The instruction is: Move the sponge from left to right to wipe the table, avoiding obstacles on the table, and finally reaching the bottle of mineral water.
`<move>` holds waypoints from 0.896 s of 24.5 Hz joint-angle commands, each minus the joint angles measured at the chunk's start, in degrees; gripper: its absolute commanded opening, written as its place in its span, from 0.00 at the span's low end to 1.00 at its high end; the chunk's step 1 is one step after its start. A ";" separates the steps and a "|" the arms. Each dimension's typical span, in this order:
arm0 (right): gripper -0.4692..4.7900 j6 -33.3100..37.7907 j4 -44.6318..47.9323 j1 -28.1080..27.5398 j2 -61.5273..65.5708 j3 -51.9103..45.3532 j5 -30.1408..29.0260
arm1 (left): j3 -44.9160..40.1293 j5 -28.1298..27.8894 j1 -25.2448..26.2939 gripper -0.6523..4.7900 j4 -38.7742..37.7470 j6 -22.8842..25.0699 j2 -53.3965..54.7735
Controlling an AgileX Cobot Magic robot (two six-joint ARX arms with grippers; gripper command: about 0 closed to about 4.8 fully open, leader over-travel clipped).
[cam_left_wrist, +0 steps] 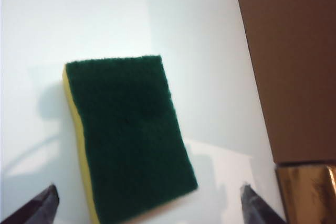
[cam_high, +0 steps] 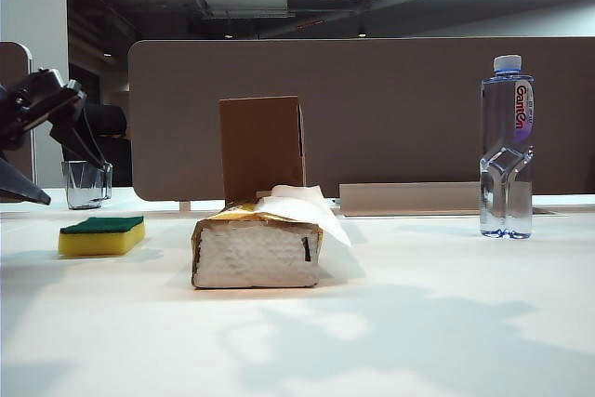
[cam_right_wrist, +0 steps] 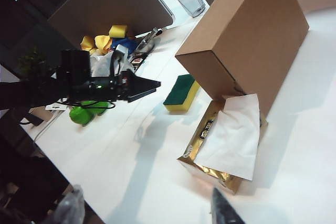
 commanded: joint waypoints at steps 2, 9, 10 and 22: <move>0.68 0.26 -0.20 0.59 0.85 0.37 -0.33 | 1.97 -0.02 0.07 1.00 0.42 0.26 2.62; 0.68 0.22 -0.63 1.22 1.36 0.37 -0.48 | 6.43 -0.02 -0.07 1.00 -1.73 1.09 7.21; 0.68 0.22 -0.66 1.22 1.38 0.37 -0.48 | 6.71 -0.04 -0.07 1.00 -1.64 1.09 7.63; 0.68 0.22 -1.75 2.67 2.40 0.37 -1.75 | 7.82 -0.55 -0.42 1.00 -1.86 2.75 10.97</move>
